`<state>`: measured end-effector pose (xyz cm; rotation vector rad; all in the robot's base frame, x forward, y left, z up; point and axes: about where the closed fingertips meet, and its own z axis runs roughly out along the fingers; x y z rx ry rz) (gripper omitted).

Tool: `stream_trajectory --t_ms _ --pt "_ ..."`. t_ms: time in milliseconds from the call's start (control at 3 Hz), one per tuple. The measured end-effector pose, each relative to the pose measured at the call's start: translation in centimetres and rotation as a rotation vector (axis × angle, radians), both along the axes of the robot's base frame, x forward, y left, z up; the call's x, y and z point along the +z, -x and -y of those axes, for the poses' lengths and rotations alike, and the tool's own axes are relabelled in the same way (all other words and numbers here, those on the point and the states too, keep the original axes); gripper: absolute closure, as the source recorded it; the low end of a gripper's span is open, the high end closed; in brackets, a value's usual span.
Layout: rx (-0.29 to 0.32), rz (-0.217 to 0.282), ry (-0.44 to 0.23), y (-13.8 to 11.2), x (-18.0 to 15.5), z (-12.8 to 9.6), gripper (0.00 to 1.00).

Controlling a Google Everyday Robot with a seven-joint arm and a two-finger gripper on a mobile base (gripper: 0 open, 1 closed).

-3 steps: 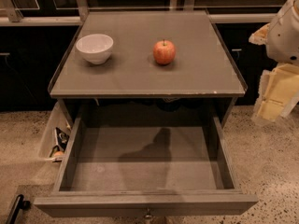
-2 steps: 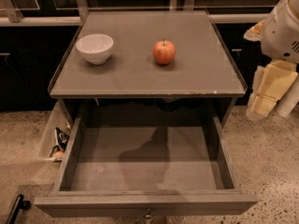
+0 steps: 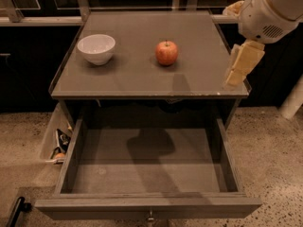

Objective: Place apple into top drawer

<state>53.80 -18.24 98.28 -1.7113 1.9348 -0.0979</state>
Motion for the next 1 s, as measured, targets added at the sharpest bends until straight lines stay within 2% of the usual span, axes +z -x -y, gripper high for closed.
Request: stream_trajectory --t_ms 333,1000 --pt "0.083 0.073 -0.016 -6.10 -1.45 -1.75 0.00" --pt "0.092 0.081 -0.029 -6.22 -1.32 -2.24 0.00"
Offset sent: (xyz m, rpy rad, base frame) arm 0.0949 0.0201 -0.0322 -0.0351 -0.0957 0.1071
